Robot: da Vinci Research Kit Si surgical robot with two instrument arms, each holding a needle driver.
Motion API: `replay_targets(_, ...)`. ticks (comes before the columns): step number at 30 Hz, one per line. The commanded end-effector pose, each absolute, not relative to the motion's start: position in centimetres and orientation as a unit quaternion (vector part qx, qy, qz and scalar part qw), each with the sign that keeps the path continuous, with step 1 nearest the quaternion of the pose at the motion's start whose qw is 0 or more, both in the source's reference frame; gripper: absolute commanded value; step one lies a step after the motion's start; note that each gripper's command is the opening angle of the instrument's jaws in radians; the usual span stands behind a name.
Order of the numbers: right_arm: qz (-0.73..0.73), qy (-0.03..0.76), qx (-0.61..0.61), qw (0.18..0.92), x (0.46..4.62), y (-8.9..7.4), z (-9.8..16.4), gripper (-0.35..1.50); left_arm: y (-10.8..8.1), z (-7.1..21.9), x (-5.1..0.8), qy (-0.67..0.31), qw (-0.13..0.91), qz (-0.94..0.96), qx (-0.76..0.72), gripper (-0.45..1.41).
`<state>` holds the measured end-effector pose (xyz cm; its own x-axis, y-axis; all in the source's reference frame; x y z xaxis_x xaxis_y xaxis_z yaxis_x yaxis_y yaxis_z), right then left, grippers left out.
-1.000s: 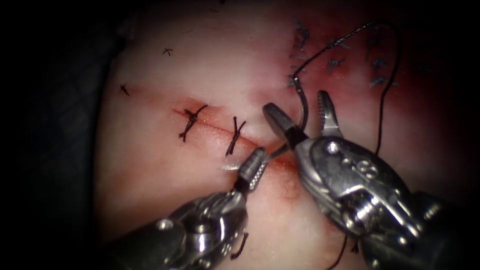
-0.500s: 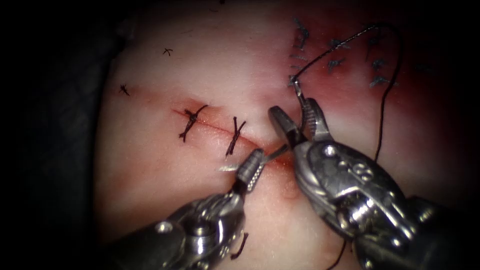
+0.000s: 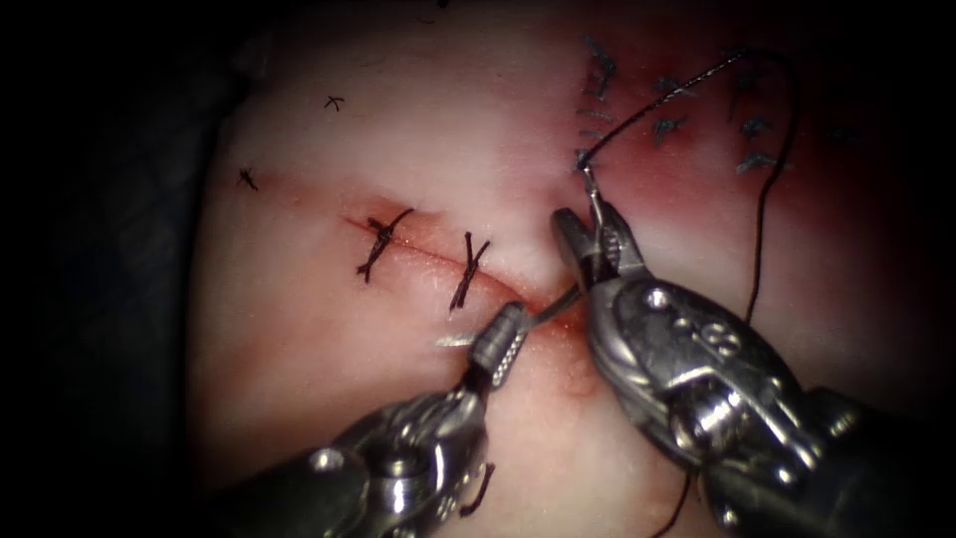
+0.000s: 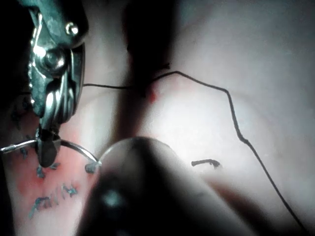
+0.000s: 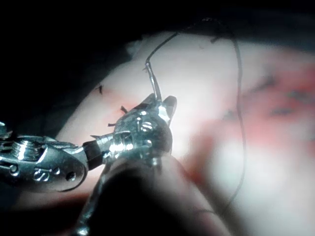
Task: Wound Closure
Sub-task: Pass the needle to the right tool.
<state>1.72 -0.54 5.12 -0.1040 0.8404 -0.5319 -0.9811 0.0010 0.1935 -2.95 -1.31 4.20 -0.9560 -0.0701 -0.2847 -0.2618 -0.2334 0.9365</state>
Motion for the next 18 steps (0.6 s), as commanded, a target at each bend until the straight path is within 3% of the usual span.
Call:
replay_targets(1, 0.698, 0.267, -0.132, 0.651, 1.78, -0.52, 5.15, -0.35, -1.26, 4.24, -3.01, 0.616, 0.062, 0.773, -0.135, -0.35)
replay_targets(4, 0.713, 0.272, -0.126, 0.634, 1.78, -0.54, 5.14, -0.35, -1.24, 4.24, -3.00, 0.618, 0.054, 0.773, -0.131, -0.32)
replay_targets(5, 0.717, 0.272, -0.125, 0.630, 1.78, -0.54, 5.14, -0.35, -1.24, 4.23, -3.00, 0.618, 0.052, 0.774, -0.129, -0.24)
replay_targets(9, 0.722, 0.271, -0.124, 0.624, 1.76, -0.55, 5.13, -0.35, -1.18, 4.23, -2.99, 0.619, 0.038, 0.775, -0.119, 0.44)
replay_targets(11, 0.726, 0.271, -0.121, 0.621, 1.70, -0.52, 5.13, -0.35, -1.16, 4.23, -3.00, 0.607, 0.081, 0.783, -0.113, 0.69)
replay_targets(16, 0.706, 0.326, -0.113, 0.619, 1.50, -0.42, 5.12, -0.35, -1.15, 4.19, -2.96, 0.547, 0.158, 0.806, -0.161, 0.78)
replay_targets(18, 0.662, 0.353, -0.110, 0.652, 1.39, -0.37, 5.13, -0.35, -1.17, 4.17, -2.92, 0.505, 0.178, 0.822, -0.195, 0.78)
